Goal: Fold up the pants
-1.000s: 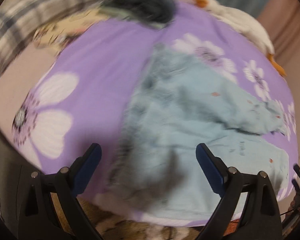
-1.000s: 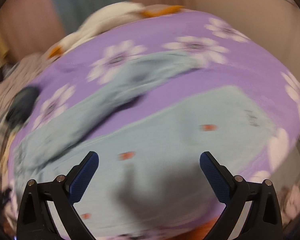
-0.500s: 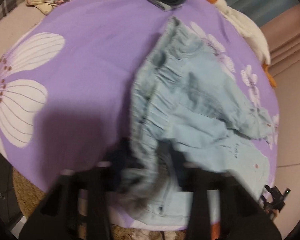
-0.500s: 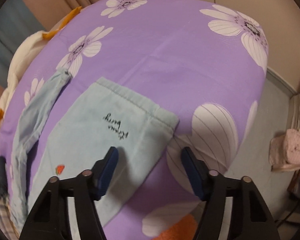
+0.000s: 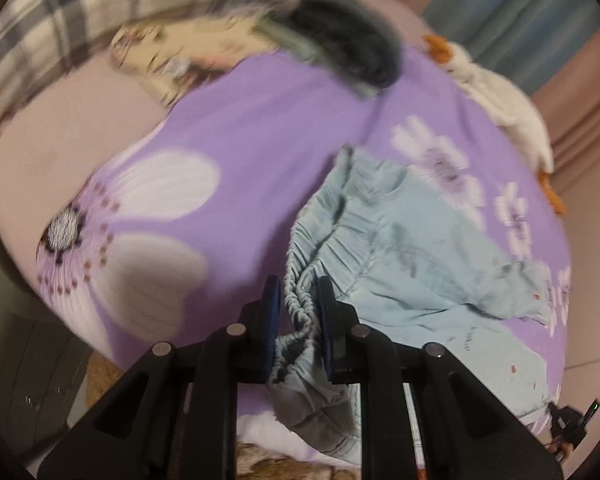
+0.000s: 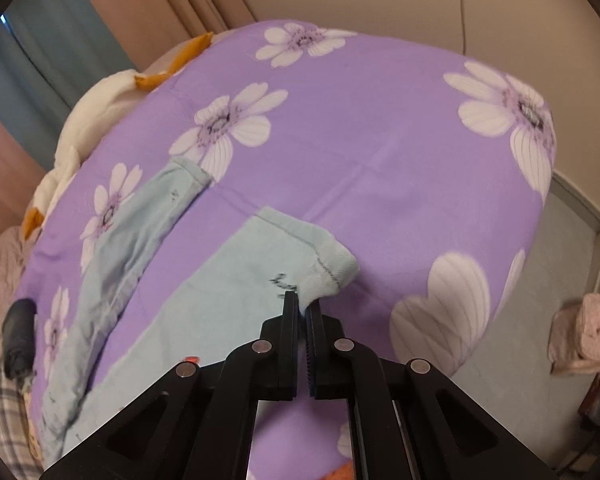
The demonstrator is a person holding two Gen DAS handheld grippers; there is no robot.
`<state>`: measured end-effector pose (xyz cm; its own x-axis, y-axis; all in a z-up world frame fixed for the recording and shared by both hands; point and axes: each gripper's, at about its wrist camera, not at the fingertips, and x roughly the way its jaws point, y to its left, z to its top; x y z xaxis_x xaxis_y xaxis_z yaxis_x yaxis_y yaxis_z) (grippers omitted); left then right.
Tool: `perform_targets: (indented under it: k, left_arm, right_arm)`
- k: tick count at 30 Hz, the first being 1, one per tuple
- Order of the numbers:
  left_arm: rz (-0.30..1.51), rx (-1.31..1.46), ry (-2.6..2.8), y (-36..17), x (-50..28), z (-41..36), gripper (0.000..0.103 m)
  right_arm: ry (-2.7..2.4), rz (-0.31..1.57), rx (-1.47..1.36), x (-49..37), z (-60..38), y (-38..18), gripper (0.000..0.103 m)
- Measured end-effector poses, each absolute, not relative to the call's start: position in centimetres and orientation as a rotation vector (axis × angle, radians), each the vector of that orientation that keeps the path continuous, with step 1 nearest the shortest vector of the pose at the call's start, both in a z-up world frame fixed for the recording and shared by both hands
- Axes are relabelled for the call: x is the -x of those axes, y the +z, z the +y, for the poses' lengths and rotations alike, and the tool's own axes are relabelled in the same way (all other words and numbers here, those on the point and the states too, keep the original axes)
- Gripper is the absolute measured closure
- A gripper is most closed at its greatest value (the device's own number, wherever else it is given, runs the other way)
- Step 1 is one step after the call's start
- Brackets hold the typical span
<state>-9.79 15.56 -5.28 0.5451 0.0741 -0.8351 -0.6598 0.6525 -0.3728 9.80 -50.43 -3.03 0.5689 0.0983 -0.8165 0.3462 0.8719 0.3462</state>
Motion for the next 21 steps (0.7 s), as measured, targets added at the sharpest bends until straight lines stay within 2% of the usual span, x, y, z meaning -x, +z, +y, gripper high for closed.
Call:
perform_targets:
  k: [4,7,9,11,13,14,17,21]
  left_arm:
    - [0.943,0.771,0.487,-6.8,9.9,16.4,0.085]
    - [0.905,0.752,0.483,-5.0,10.2,16.5,0.085]
    - [0.895,0.668,0.571,-4.1,10.3,16.6,0.098]
    - [0.912,0.491,0.807,-3.8,10.8,17.4,0.103]
    - [0.931,0.733,0.688,-5.6,12.2,19.8,0.102]
    - [0.929,0.84,0.635,-6.4,12.9,20.5,0.099]
    - [0.926,0.772,0.656,-6.1,13.1,19.9,0.103]
    - [0.914,0.865,0.538,-6.3,12.6,19.1,0.1]
  right_arm:
    - [-0.206,1.059,-0.516,-9.5,-50.8,-6.5,0.098]
    - [-0.198,1.017,-0.505,-8.8,-50.7,-5.2,0.098]
    - [-0.181,0.971,-0.497,-8.5,-50.6,-3.3,0.098]
    - [-0.201,0.953,-0.451,-8.5,-50.4,-2.5,0.098]
    - [-0.21,0.973,-0.444,-9.0,-50.4,-3.1,0.098]
    - [-0.201,0.991,-0.469,-9.2,-50.6,-3.7,0.098]
    - [-0.253,1.046,-0.396,-9.7,-49.8,-5.2,0.098]
    - [-0.275,1.06,-0.403,-9.9,-49.8,-5.8,0.098]
